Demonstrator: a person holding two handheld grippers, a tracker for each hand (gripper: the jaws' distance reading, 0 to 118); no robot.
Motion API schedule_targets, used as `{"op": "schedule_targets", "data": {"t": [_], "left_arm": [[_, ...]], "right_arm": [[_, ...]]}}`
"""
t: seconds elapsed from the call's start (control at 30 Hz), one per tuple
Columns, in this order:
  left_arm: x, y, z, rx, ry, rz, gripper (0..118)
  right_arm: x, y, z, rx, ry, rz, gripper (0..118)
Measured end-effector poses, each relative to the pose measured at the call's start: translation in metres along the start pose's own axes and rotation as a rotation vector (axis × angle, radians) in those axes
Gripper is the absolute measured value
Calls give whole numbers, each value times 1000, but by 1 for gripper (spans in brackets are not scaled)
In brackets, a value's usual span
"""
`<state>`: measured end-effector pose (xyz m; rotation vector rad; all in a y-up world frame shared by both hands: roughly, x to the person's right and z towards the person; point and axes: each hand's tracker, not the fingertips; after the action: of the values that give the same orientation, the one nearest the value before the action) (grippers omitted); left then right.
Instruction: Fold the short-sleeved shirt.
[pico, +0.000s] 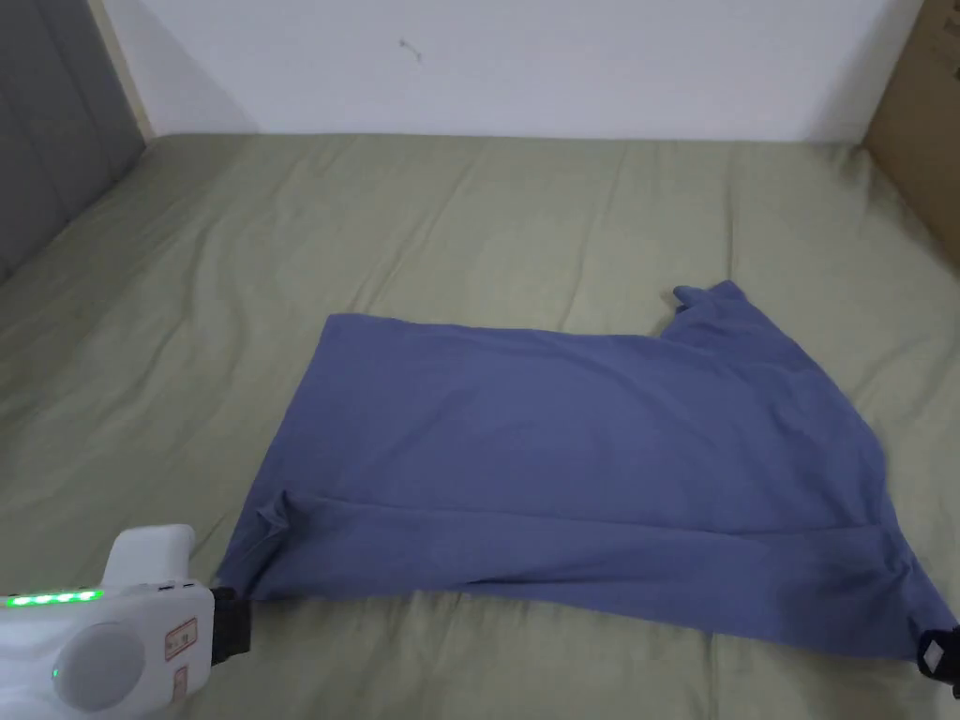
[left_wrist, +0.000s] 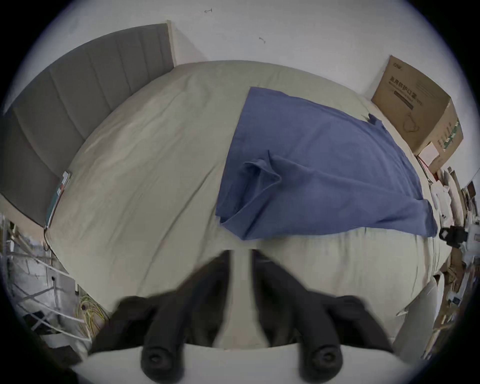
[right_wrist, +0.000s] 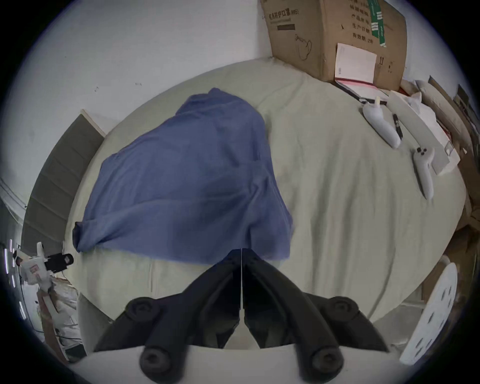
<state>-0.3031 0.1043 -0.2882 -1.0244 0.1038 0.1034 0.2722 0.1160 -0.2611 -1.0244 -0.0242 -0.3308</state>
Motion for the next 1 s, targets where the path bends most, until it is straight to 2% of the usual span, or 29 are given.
{"op": "schedule_targets", "data": {"t": [0.07,0.2,0.27,0.3,0.33,0.4,0.47,0.5,0.53,0.57,0.6,0.63,0.73,0.77,0.8,0.83,0.93,0.97,1.0], "left_arm": [[-1,10,-7,3,-12,19,77],[-2,35,-37,-19,10,54,78],[-2,42,-53,-42,11,59,55],[-1,43,-61,-73,1,59,47],[5,40,-62,-95,-20,52,47],[15,40,-57,-60,34,-30,33],[17,42,-50,-49,19,-18,7],[15,44,-48,-54,15,-5,7],[14,46,-48,-63,7,3,7],[13,47,-45,-56,2,7,7],[11,45,-41,-54,-5,3,7],[11,45,-39,-50,-9,-5,7],[7,45,-33,-46,-27,-4,7],[6,46,-32,-44,-31,5,7],[5,46,-32,-44,-36,11,7],[5,47,-32,-46,-38,20,7],[7,48,-29,-48,-35,12,7],[8,49,-27,-49,-32,-2,7],[7,50,-25,-49,-31,-16,7]], "right_arm": [[1,-3,0,-4,18,-27,1],[3,-8,2,-7,3,-25,1],[5,-9,1,-17,1,-28,1],[5,-9,1,-21,1,-32,1],[5,-9,0,-25,0,-35,1],[7,-10,0,-22,-11,-43,1],[11,-9,-1,-14,-14,-65,2],[13,-7,-2,-12,-16,-78,7],[15,-3,-3,-7,-15,-91,23],[16,0,-6,-1,-17,-107,60],[18,4,-9,-2,-8,-118,88],[22,8,-16,6,15,-133,98],[22,23,-34,1,39,-216,97],[23,25,-43,-10,35,-232,91],[23,26,-53,-20,27,-223,72],[22,27,-63,-48,-42,-225,40],[4,22,-54,-10,-52,-122,12],[1,22,-49,-16,-7,-109,12],[-2,24,-45,-21,-57,-88,12]]}}
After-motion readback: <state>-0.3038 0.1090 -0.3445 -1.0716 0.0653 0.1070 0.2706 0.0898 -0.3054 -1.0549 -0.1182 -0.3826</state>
